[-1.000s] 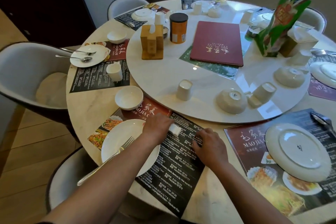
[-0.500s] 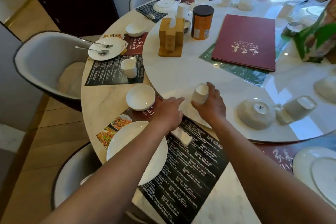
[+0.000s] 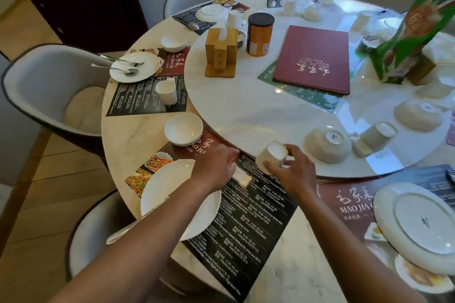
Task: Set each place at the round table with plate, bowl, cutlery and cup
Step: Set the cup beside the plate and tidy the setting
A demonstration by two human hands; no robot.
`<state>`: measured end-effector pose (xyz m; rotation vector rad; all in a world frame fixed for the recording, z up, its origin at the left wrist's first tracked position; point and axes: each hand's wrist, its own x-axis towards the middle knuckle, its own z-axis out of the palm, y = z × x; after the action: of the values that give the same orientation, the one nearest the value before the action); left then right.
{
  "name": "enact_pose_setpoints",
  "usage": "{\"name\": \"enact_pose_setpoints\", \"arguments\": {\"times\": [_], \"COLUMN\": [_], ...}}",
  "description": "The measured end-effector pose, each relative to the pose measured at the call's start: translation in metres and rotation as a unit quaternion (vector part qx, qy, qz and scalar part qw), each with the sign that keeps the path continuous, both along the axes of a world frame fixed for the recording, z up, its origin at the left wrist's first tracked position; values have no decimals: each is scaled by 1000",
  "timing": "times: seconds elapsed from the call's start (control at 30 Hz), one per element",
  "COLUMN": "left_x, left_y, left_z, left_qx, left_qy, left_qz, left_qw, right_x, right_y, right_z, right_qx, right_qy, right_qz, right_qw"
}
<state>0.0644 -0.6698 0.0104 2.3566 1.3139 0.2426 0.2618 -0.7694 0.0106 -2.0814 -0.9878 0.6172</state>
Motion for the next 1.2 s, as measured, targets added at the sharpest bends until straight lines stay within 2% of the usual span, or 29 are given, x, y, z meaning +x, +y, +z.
{"name": "enact_pose_setpoints", "arguments": {"times": [0.13,0.2,0.4,0.5,0.7,1.03,1.2], "left_x": [-8,-10,-16,-23,-33,-34,-34], "left_y": [-21,-29,-45,-49,-56,-56,-53], "left_z": [-3,-3,0,0,-3,-6,-7], "left_qx": [-12,-8,9,31,58,72,68], "left_qy": [-11,-15,-4,10,33,48,48], "left_qz": [-8,-18,-29,-29,-20,-18,-12], "left_qw": [1000,1000,1000,999,998,996,996], "right_x": [-14,-19,-22,-27,-45,-50,-49], "right_y": [-37,-47,-57,-56,-46,-34,-35], "right_z": [1,4,22,27,24,12,8], "right_qx": [-3,-26,-124,-160,-152,-124,-125], "right_qy": [105,115,55,-49,-228,-169,-182], "right_qz": [-38,-36,10,43,91,154,169], "right_qw": [994,992,991,985,957,966,961]}}
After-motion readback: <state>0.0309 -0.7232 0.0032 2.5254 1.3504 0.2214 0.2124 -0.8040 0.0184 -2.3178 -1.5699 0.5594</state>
